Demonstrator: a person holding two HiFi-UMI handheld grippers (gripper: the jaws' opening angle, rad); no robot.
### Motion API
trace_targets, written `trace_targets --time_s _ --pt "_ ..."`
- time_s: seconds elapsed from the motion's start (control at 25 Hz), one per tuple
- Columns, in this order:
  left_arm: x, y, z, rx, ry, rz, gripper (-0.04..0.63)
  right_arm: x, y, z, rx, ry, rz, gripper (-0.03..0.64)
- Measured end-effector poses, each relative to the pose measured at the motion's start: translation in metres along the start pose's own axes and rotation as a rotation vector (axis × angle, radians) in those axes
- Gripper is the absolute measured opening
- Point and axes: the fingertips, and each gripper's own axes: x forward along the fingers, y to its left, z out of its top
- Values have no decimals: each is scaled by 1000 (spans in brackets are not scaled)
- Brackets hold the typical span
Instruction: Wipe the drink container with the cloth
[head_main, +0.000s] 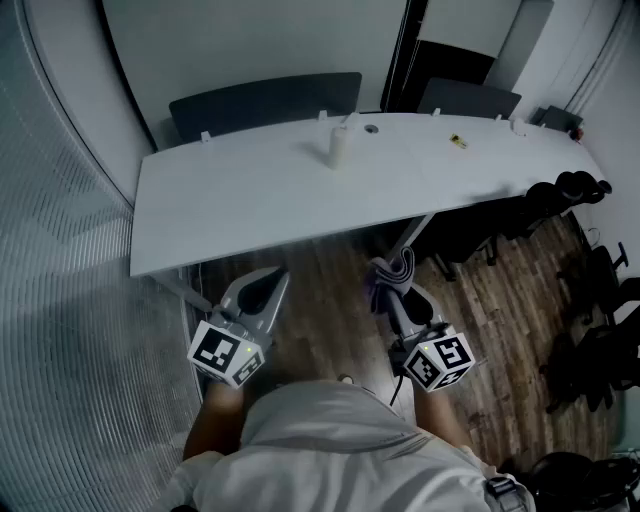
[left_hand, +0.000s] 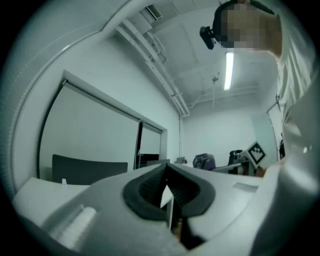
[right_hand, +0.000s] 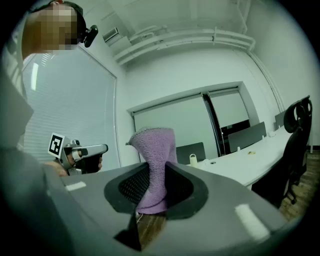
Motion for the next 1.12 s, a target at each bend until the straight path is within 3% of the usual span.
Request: trace_targets --time_s 0.64,1.12 --pt "-3 -13 -10 -9 29 -21 3 -8 1 -7 37 -14 10 92" --pt "33 -36 -19 -22 63 -15 3 -20 -37 -4 110 -20 58 92"
